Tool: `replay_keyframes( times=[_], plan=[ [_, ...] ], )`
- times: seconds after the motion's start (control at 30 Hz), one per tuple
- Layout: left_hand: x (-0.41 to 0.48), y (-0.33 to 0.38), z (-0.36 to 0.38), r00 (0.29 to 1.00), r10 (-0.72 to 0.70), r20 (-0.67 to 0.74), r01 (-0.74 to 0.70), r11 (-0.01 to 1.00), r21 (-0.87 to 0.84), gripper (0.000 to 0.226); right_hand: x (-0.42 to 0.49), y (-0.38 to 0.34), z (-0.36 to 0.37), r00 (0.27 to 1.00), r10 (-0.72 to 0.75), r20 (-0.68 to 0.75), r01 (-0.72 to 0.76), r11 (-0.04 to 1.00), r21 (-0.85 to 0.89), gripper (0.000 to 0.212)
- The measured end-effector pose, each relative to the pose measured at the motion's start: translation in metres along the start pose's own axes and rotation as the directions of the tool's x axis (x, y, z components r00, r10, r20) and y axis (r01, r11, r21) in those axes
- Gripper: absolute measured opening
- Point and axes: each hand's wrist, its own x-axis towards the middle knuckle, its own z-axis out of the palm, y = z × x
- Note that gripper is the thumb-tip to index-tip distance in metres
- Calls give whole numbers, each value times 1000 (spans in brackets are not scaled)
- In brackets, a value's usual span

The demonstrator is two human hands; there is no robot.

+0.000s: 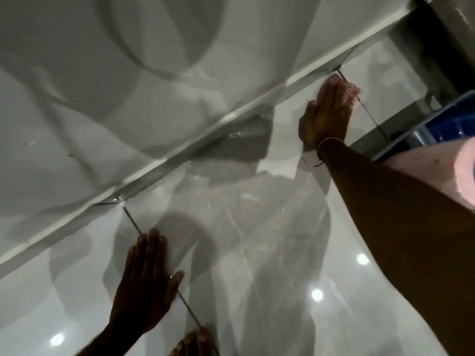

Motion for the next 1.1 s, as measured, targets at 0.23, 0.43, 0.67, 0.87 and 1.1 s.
replay_keyframes(
  times=[0.23, 0.43, 0.67, 0.87, 1.1],
  plan=[
    [1, 5, -13, 999, 8, 36, -8, 1000, -14, 90, -129, -91, 45, 970, -240, -19, 241, 965, 103, 63],
    [-2, 2, -12, 998, 12, 67, -11, 1000, -10, 89, -213, -153, 75, 959, -280, 47, 266, 944, 195, 64],
    [-2, 1, -9, 995, -2, 104, 7, 999, -46, 92, -266, -168, 88, 840, -528, 122, 494, 839, 227, 61],
    [-3, -3, -17, 992, 24, 124, -20, 999, -40, 88, -268, -165, 87, 610, -773, 177, 757, 634, 159, 61],
    [-5, -1, -12, 997, 25, 69, -21, 998, -62, 86, -224, -140, 70, 234, -946, 224, 950, 271, 154, 60]
  ],
)
